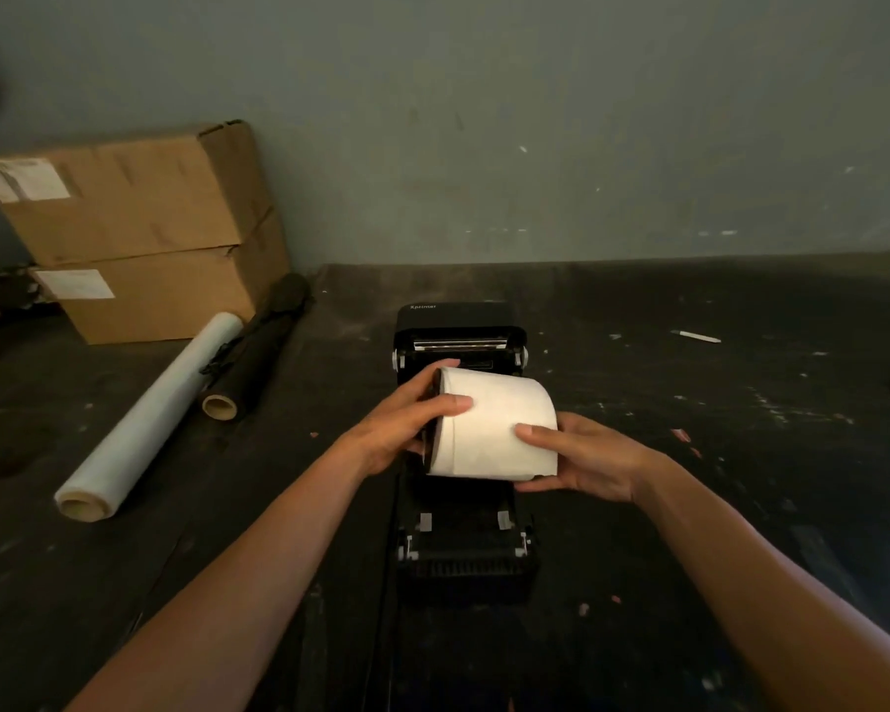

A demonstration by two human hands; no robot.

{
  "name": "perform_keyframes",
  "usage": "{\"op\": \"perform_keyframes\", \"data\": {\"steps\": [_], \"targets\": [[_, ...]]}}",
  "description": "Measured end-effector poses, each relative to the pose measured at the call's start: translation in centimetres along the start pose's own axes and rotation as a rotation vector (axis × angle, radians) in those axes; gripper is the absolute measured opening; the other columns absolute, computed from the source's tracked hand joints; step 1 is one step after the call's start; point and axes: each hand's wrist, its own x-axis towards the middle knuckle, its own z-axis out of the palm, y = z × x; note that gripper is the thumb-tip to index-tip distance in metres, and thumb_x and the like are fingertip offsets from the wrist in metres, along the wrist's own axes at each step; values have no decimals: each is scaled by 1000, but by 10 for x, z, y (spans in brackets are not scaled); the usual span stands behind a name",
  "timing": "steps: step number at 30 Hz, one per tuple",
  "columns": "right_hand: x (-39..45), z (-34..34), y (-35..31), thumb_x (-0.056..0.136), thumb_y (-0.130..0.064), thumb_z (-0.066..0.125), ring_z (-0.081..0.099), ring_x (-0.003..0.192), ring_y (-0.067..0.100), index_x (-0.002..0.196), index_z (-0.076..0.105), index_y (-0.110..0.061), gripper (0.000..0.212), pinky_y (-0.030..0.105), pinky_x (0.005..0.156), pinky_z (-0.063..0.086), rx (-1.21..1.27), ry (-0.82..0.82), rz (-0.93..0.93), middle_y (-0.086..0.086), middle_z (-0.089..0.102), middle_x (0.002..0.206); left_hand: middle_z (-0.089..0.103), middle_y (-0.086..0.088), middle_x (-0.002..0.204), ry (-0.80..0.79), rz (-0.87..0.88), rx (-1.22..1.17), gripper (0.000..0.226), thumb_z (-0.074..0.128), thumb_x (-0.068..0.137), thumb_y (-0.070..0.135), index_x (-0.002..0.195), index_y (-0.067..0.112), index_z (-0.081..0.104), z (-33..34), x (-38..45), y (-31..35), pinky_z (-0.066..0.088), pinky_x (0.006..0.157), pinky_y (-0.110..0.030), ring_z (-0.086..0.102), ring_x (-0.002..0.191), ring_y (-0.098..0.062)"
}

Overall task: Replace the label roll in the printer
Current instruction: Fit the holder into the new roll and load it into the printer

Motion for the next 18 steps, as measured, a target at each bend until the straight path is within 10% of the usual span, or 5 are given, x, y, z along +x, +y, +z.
{"op": "perform_keyframes", "data": {"steps": [18], "targets": [[18, -16, 1, 56, -45, 79, 57, 113, 19, 130, 42, -35, 83, 39, 85, 55, -230, -55, -130, -2, 58, 124, 54, 5, 128, 103, 2, -226, 78, 73, 67, 20, 136, 37, 41, 12, 7, -7, 53, 82, -31, 56, 114, -16]]}}
